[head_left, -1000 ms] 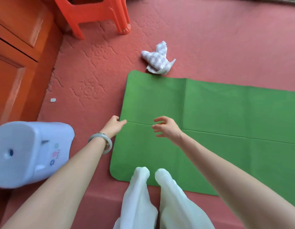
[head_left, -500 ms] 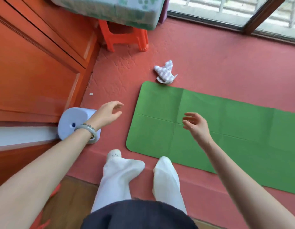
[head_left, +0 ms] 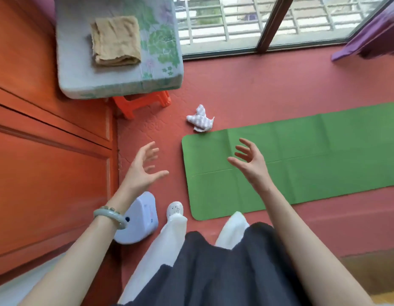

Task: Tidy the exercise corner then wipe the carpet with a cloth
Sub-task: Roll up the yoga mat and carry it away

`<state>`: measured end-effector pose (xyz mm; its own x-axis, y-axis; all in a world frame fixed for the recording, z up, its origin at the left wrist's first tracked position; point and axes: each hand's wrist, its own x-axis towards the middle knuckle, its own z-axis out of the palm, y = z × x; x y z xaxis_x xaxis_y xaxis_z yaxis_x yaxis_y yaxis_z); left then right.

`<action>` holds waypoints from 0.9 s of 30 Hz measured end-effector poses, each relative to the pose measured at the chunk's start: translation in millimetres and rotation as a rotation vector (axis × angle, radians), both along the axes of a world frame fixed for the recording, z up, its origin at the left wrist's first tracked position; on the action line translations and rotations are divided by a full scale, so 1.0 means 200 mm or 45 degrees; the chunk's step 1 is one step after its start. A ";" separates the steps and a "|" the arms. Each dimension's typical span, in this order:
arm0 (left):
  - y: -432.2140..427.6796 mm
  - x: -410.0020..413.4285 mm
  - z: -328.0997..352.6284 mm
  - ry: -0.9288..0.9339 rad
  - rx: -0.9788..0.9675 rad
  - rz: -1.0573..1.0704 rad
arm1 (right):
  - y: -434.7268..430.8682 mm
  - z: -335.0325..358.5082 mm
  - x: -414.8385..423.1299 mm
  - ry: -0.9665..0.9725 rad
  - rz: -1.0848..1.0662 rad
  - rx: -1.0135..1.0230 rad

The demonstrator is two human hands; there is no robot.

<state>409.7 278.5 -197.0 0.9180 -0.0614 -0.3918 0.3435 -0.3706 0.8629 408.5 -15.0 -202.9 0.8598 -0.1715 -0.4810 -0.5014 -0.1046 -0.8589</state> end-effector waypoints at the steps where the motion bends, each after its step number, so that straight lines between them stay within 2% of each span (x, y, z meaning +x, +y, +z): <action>1: 0.04 0.04 0.07 -0.028 -0.008 -0.016 | 0.03 0.06 -0.03 -0.021 -0.044 0.017; 7: 0.07 0.25 0.32 -0.216 -0.049 -0.117 | 0.05 0.28 -0.21 -0.120 -0.284 0.100; 11: -0.02 0.28 0.39 -0.301 -0.034 -0.254 | -0.01 0.35 -0.33 -0.144 -0.314 0.070; 17: -0.18 0.27 0.36 -0.267 -0.011 -0.496 | -0.06 0.43 -0.46 -0.141 -0.417 -0.004; 21: -0.27 0.43 0.36 -0.254 -0.034 -0.657 | -0.06 0.47 -0.43 -0.147 -0.512 -0.062; 27: -0.43 0.91 0.37 -0.282 -0.096 -1.036 | 0.01 0.46 -0.19 -0.173 -0.831 -0.166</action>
<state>591.2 191.8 -123.5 0.6314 -0.7551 -0.1764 -0.1851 -0.3677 0.9113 370.5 -12.8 -111.4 0.6118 -0.7250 -0.3163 -0.3856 0.0757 -0.9196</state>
